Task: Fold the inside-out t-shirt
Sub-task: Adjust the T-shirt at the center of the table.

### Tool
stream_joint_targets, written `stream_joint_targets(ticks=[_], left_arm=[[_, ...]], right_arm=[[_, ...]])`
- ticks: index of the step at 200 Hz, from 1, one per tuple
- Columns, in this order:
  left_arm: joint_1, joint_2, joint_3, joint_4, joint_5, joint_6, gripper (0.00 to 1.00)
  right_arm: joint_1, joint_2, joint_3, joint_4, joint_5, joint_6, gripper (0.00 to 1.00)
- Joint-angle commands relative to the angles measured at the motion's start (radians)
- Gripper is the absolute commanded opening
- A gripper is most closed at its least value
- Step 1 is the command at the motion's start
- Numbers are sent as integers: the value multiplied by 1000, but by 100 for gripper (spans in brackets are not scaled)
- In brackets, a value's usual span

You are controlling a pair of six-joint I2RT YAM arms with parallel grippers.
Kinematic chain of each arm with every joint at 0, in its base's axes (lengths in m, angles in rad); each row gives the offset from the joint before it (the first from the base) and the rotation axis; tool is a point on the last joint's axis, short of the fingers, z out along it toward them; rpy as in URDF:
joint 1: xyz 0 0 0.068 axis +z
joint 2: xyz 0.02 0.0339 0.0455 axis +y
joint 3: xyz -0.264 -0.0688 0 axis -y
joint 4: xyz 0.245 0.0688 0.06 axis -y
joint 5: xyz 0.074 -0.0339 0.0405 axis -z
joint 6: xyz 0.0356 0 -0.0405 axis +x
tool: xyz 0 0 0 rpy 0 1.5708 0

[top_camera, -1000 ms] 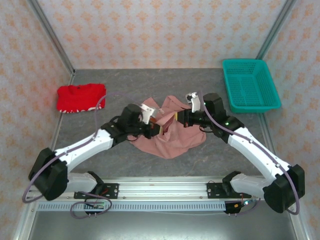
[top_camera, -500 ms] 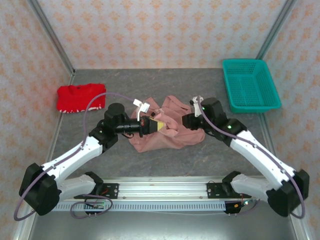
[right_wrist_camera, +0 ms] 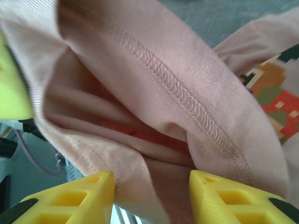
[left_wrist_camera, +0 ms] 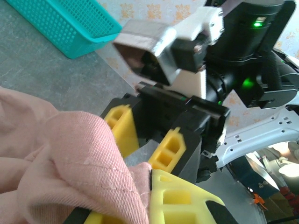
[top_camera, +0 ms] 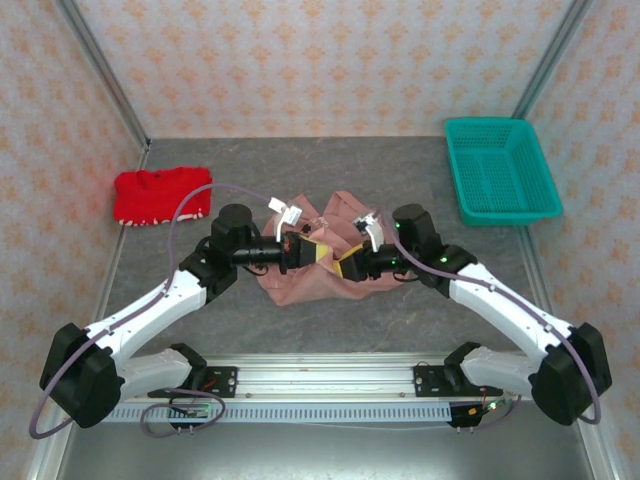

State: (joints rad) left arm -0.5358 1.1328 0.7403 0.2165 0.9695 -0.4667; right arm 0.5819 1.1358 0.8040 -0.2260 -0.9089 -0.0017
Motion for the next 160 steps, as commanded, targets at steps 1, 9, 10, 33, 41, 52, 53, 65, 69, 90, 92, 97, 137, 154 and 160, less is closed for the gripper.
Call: stream_joint_targets(ticks=[1, 9, 10, 33, 41, 52, 53, 65, 69, 90, 92, 97, 137, 154, 160], left_arm=[[6, -20, 38, -25, 6, 36, 0], [6, -20, 42, -37, -2, 42, 0], [5, -20, 42, -39, -2, 42, 0], [6, -21, 42, -78, -38, 61, 0], [7, -22, 41, -99, -63, 69, 0], [7, -24, 43, -173, -141, 89, 0], [7, -24, 43, -180, -150, 92, 0], [7, -30, 30, -253, -249, 113, 0], [7, -32, 23, -273, -284, 113, 0], [6, -30, -16, -327, -367, 108, 14], [6, -29, -19, -330, -367, 108, 16], [5, -27, -24, -337, -366, 107, 19], [6, -30, -67, -359, -416, 65, 40], [5, -18, -63, -390, -469, 33, 44], [5, -2, -55, -407, -497, 15, 45]], right_arm=[[3, 15, 35, 42, -118, -12, 43], [3, 21, 35, 36, -131, -12, 38], [3, 22, 34, 36, -131, -12, 37], [3, 20, 28, 32, -121, -11, 11], [3, 9, 26, 21, -106, -16, 5], [3, -16, 15, 11, -88, -18, 1], [3, -19, 13, 10, -85, -18, 0], [3, -51, -14, 17, -71, -7, 0], [3, -60, -25, 24, -68, -3, 0], [18, -76, -68, 38, -20, 8, 0], [21, -76, -71, 37, -13, 9, 0], [28, -74, -79, 37, 8, 9, 0], [38, -34, -101, -1, 182, 60, 0], [38, -17, -104, -30, 211, 77, 0], [39, -11, -109, -36, 216, 85, 0]])
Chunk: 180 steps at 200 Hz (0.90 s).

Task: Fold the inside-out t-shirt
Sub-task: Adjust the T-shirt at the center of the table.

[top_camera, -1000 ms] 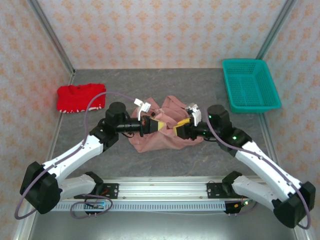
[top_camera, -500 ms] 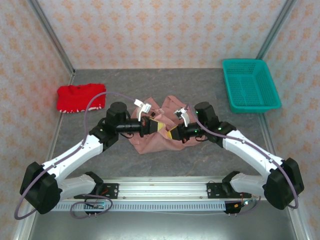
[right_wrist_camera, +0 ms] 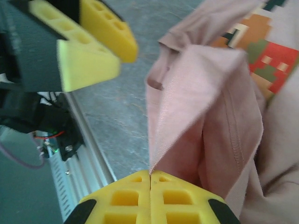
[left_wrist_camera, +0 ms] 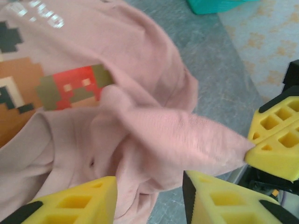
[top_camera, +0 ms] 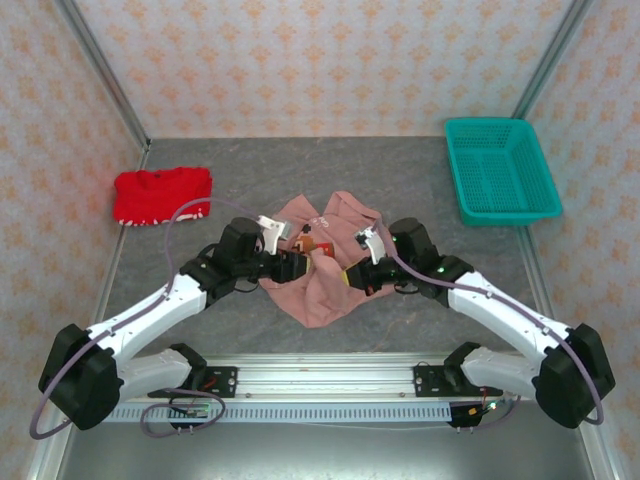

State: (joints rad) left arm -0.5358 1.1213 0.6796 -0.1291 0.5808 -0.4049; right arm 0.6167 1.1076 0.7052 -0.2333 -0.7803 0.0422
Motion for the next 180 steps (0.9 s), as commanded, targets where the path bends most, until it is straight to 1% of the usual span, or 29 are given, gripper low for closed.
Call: stream_joint_targets(ticks=[1, 6, 30, 40, 57, 79, 92, 121, 135, 148, 155, 166, 180], left_arm=[[5, 11, 8, -64, -112, -50, 45], [5, 27, 19, -76, -123, -65, 46], [-8, 112, 74, -84, -100, -99, 51], [-18, 150, 103, -85, -104, -92, 56], [-22, 241, 187, -107, -88, -66, 62], [-28, 375, 289, -119, -44, -30, 65], [-44, 435, 337, -122, -18, 1, 66], [-100, 539, 447, -199, -38, 83, 69], [-118, 591, 498, -237, -44, 113, 69], [-135, 626, 543, -284, -84, 148, 69], [-144, 642, 564, -308, -107, 165, 67], [-153, 666, 596, -349, -129, 189, 62], [-160, 692, 624, -388, -139, 211, 51]], right_arm=[[5, 19, -12, -29, 89, 42, 0], [7, 23, -19, -29, 88, 50, 0], [23, 49, -51, -18, 84, 77, 0], [25, 54, -62, -15, 96, 82, 0], [25, 59, -78, -18, 152, 100, 0], [25, 70, -76, -31, 200, 114, 0], [25, 70, -73, -32, 203, 115, 0], [25, 61, -76, -35, 222, 113, 0], [25, 56, -75, -35, 225, 112, 0], [25, 54, -73, -39, 223, 112, 0], [25, 54, -73, -39, 222, 110, 0], [25, 53, -73, -41, 225, 108, 0], [25, 51, -69, -48, 228, 105, 0]])
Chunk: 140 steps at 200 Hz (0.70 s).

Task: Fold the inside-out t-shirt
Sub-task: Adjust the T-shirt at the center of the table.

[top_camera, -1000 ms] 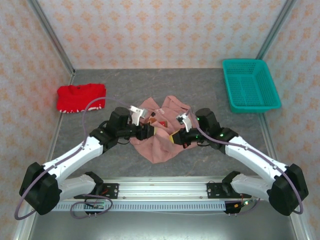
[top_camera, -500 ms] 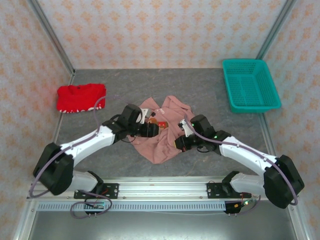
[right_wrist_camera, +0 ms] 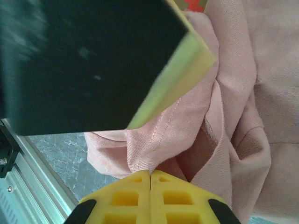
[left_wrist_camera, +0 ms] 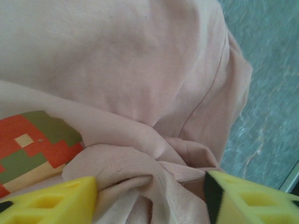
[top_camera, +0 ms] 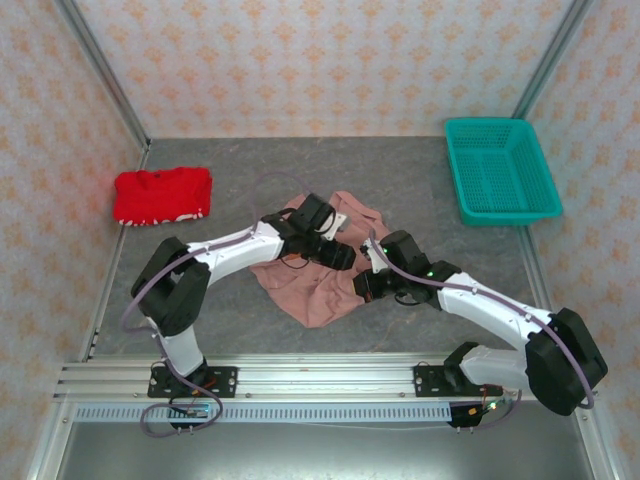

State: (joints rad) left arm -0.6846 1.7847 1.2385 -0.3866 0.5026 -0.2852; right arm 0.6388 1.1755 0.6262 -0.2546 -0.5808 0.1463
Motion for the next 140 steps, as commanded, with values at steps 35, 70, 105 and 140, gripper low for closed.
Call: stream_joint_targets(ticks=[35, 70, 105, 140], left_arm=[[-12, 78, 104, -144, -75, 109, 26], [-2, 44, 110, -109, -73, 92, 6], [95, -223, -95, 79, 9, -17, 0], [179, -404, -302, 251, 78, -101, 0]], right_arm=[[1, -20, 25, -37, 34, -8, 0], [-1, -23, 43, -55, 57, -11, 0], [-49, -60, 93, -37, 120, 60, 0], [-83, -35, 165, 66, 82, 119, 10]])
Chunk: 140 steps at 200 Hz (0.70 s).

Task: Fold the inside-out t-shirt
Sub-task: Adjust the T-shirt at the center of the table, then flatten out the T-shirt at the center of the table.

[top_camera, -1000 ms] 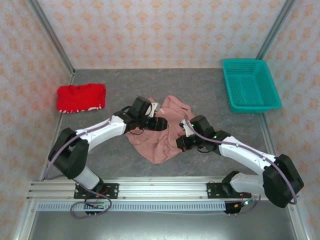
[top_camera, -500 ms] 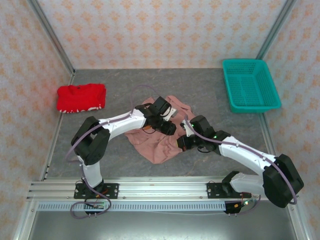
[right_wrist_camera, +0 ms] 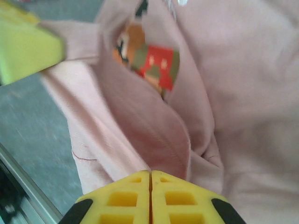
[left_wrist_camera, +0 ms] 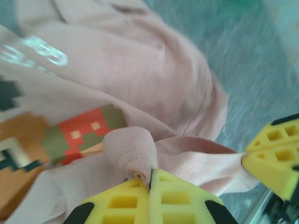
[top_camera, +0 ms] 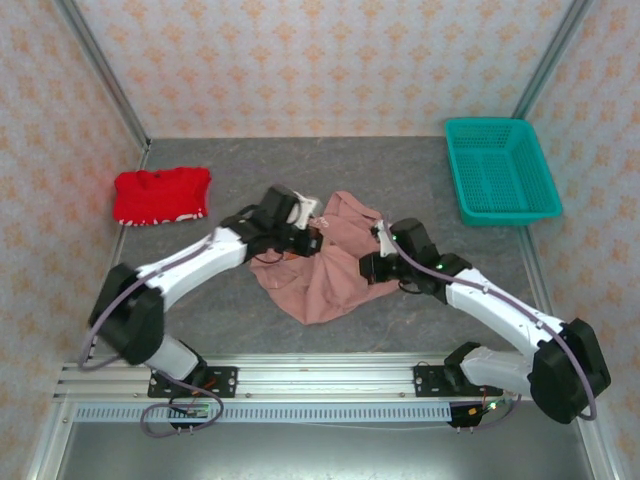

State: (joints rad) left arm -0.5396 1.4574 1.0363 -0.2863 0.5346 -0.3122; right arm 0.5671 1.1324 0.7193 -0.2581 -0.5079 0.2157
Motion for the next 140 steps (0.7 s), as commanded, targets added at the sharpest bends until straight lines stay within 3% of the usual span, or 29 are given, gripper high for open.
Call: stream_joint_targets(ticks=[1, 25, 50, 77, 99, 115, 140], left_arm=[[34, -79, -104, 154, 45, -73, 0], [39, -141, -172, 201, 12, -93, 0], [44, -202, -172, 158, -94, -111, 0], [61, -322, -153, 32, -339, -148, 0], [78, -378, -143, -32, -383, -127, 0], [81, -391, -130, -74, -405, -114, 0], [84, -414, -125, -101, -418, -110, 0]], right_arm=[[-12, 12, 75, 70, 8, 50, 10], [-17, 101, 162, -4, 44, 22, 12], [-59, 130, 219, -127, 139, -12, 30], [-152, 112, 210, -191, 312, 13, 44], [-188, 180, 238, -228, 445, -2, 50], [-189, 264, 265, -215, 438, -5, 61], [-189, 379, 271, -177, 370, 9, 62]])
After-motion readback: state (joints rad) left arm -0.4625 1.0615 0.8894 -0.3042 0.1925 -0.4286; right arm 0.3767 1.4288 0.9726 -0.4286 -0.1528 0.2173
